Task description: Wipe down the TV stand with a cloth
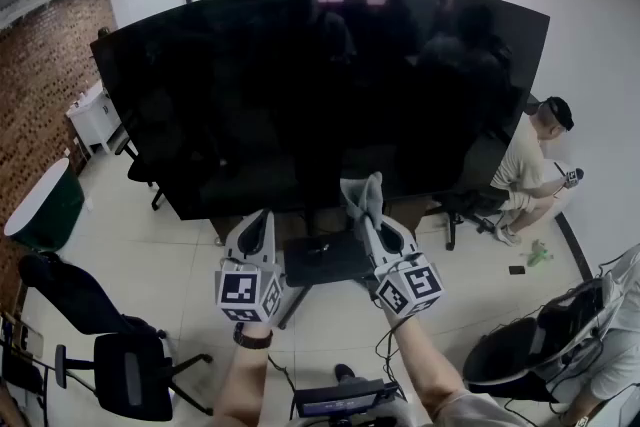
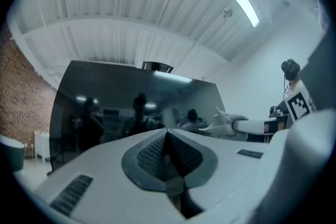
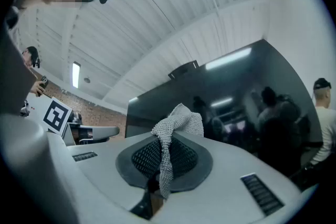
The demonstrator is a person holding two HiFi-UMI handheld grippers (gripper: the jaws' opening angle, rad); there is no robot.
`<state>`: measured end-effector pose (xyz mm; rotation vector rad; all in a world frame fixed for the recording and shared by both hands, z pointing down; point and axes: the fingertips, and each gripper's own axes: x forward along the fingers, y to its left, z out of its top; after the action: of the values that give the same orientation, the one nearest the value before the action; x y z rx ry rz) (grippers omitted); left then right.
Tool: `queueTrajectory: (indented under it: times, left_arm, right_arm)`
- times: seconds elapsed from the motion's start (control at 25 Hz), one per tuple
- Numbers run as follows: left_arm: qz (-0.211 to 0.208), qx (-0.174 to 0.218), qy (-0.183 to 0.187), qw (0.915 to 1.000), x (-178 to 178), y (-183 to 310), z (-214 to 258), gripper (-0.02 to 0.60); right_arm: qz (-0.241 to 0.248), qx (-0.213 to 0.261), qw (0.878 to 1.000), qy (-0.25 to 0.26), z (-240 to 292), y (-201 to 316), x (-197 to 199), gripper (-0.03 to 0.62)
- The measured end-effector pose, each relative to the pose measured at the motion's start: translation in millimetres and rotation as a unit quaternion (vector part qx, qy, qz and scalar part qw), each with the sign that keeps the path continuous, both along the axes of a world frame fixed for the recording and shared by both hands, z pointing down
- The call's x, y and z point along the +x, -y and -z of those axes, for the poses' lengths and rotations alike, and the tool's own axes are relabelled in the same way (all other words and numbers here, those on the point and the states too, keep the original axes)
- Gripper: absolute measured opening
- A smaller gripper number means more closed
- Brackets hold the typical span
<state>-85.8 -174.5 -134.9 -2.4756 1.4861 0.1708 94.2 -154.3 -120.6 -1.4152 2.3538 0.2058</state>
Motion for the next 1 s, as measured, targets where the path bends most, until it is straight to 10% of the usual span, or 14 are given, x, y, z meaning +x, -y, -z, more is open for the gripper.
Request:
queueTrajectory:
  times: [0.44, 0.72, 1.0]
  left_arm:
    - [0.030, 0.100, 0.015, 0.9944, -17.1, 103.5, 190.6, 0.006]
    - [0.026, 0.104, 0.005, 0.9942, -1.7, 106.8, 240.0, 0.006]
    - [-0.003, 0.105, 0.018, 0.9943, 25.6, 113.6, 234.0, 0.006]
  right_arm:
    - [0.020, 0.184, 0.982, -0.050, 296.1, 91.2, -41.4, 0.028]
    - [0.031, 0.117, 0.985, -0.124, 388.6, 198.0, -129.5, 0.028]
    - [-0.052, 0.092, 0.987, -0.124, 410.7, 243.7, -52.2, 0.028]
